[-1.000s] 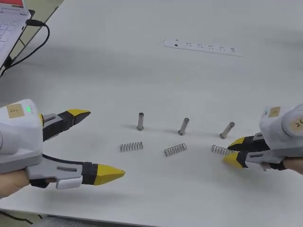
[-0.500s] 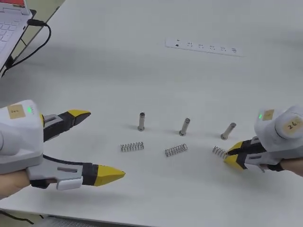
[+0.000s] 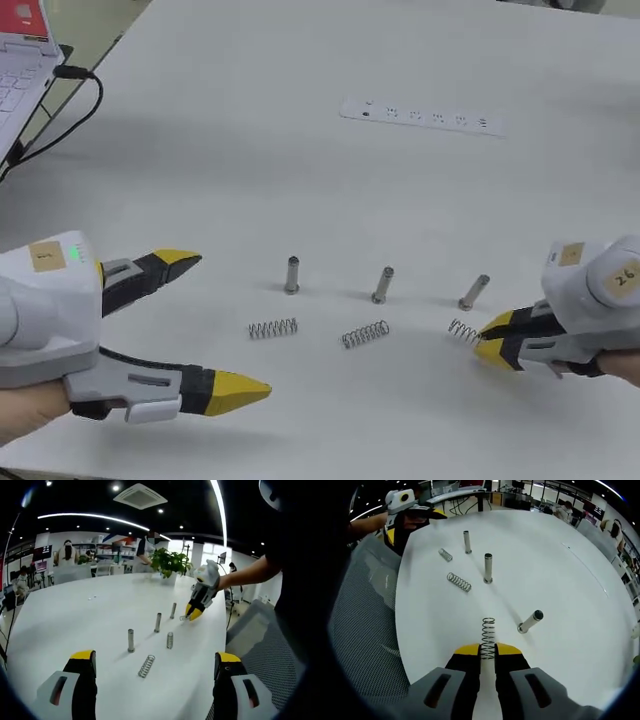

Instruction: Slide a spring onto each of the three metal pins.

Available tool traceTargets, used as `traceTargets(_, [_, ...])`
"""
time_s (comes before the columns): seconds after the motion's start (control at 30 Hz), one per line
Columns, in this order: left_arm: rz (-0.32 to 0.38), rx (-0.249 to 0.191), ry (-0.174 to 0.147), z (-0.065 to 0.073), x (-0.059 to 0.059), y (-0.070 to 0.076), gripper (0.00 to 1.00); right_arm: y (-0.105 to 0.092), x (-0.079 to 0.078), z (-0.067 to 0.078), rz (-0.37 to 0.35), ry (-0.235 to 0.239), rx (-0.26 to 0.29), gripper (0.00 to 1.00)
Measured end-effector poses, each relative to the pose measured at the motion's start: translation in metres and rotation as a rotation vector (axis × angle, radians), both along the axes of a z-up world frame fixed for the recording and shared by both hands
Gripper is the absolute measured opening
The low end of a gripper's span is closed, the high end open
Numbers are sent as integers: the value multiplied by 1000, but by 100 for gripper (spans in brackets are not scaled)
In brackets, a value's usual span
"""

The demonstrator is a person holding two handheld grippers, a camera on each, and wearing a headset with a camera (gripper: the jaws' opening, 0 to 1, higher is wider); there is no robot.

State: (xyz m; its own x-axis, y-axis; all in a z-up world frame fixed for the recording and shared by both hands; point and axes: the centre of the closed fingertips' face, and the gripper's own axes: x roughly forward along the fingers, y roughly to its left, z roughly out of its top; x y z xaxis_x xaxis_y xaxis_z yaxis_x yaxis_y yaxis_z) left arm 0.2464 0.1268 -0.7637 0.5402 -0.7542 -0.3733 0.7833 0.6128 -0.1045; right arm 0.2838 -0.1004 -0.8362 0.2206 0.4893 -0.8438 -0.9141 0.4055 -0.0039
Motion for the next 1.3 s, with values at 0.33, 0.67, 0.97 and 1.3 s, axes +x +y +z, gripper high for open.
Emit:
traceTargets(0.33, [-34, -5, -24, 8, 5, -16, 95, 1, -5, 13, 23, -12, 9, 8])
traceTargets(0.67, [-74, -38, -25, 5, -7, -33, 90, 12, -14, 29, 75, -30, 22, 8])
traceTargets(0.97, [-101, -87, -49, 17, -5, -47, 81, 23, -25, 36, 141, -34, 30, 8])
traceTargets(1.3, [-266, -32, -36, 11, -13, -83, 70, 40, -32, 48, 227, -89, 40, 8])
